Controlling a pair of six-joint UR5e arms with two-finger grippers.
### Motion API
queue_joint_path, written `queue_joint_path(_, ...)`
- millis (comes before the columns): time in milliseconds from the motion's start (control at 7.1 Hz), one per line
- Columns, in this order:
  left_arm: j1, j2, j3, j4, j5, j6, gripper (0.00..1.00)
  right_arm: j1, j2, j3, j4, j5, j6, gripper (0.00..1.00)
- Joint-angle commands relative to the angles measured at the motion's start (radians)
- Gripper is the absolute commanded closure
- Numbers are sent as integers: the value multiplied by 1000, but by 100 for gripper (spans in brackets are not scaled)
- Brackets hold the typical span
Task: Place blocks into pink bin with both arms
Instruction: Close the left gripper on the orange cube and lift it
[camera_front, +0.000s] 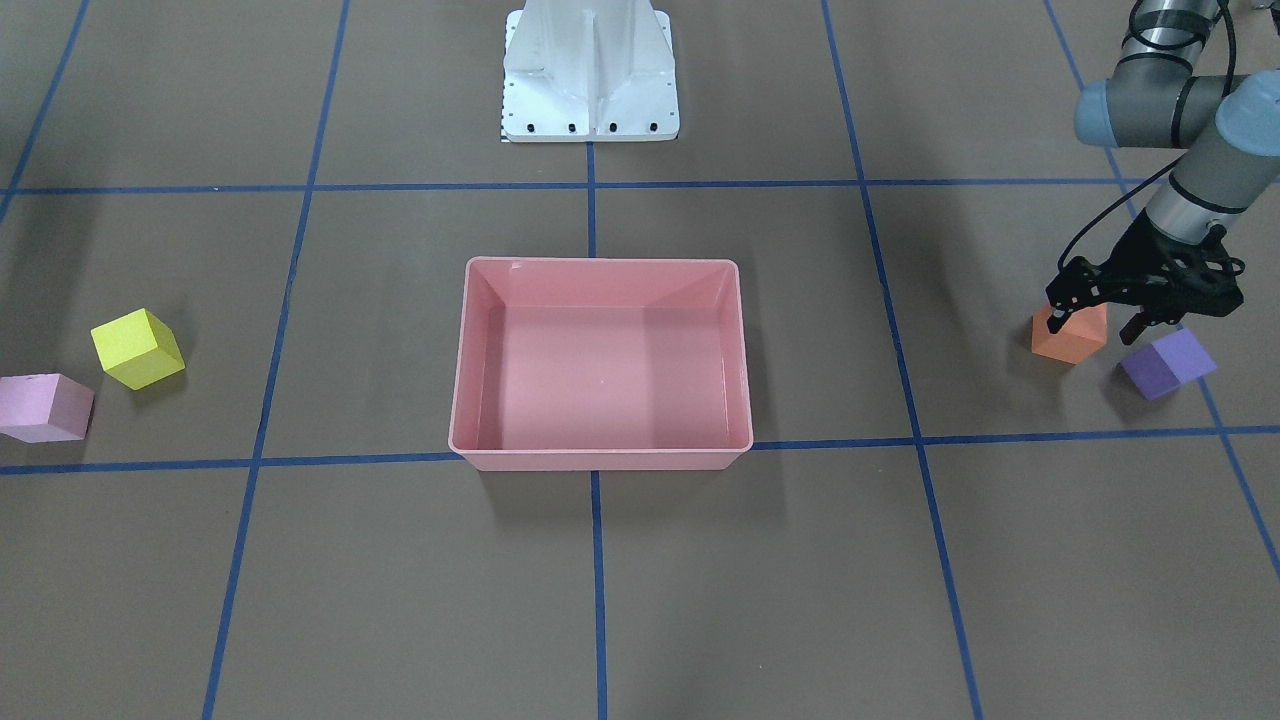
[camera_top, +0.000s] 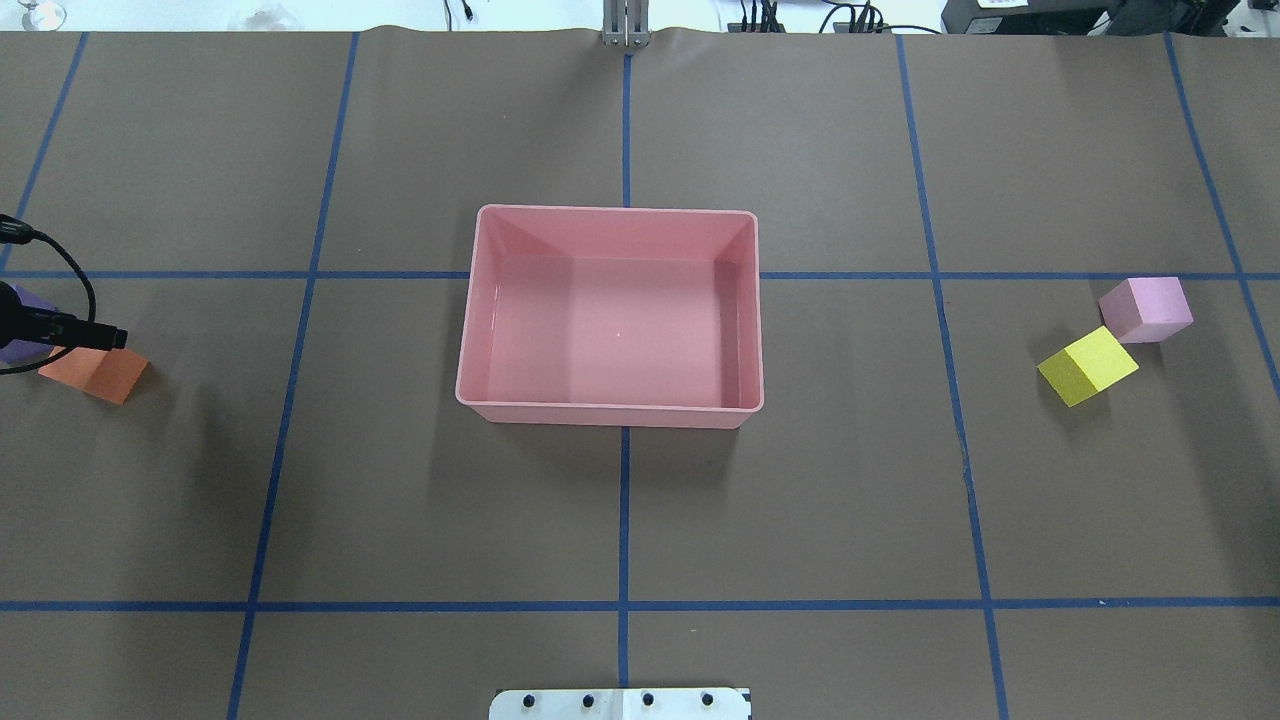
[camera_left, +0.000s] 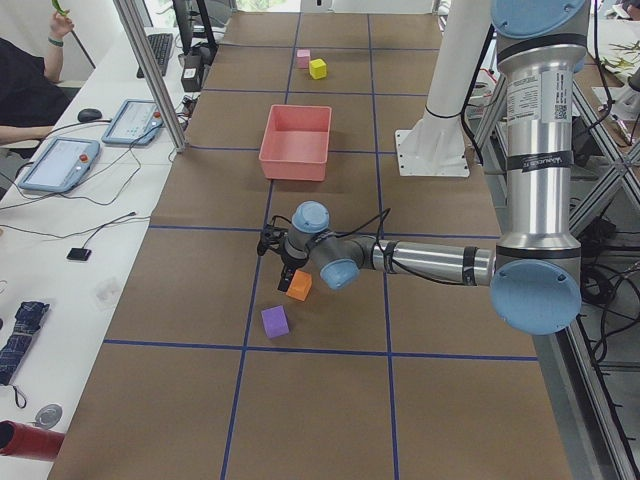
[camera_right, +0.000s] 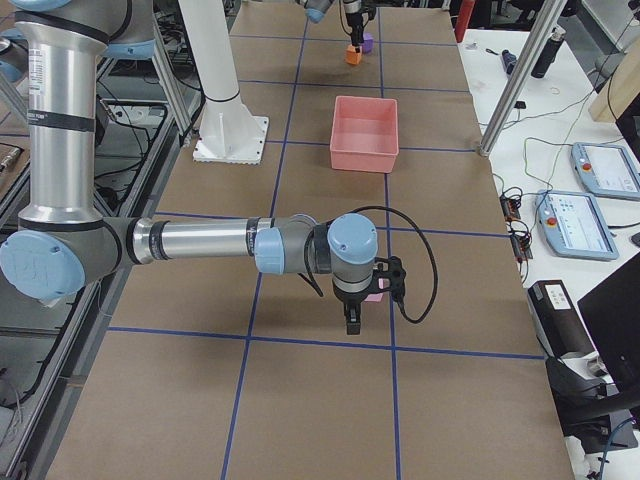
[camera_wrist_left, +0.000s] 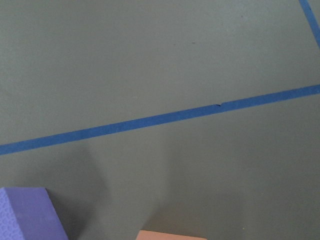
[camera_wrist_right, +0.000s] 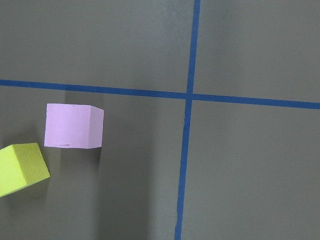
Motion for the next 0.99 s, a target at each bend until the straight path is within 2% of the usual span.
queue_joint_path(0, 50, -5, 43, 1, 17, -1, 0, -2, 0, -1, 0, 0, 0, 0)
queue_joint_path(141, 53, -4, 52, 1, 18, 3, 1, -2, 0, -1, 0, 0, 0, 0)
queue_joint_path(282, 53, -1, 49, 1, 17, -4, 21, -3, 0, 0, 0, 1, 0, 0)
queue_joint_path(422, 50, 7, 23, 4, 11, -7, 78, -5, 0, 3, -1, 6, 0, 0)
queue_joint_path(563, 43, 19, 3, 10, -35, -9, 100, -8, 3, 5, -2, 6, 0, 0)
queue_joint_path(704, 5, 39, -36, 20, -140, -9, 100, -17, 11, 7, -2, 4, 2, 0)
queue_joint_path(845, -108, 20, -93, 124, -249, -9, 100, -29, 35, 11, -3, 6, 2, 0)
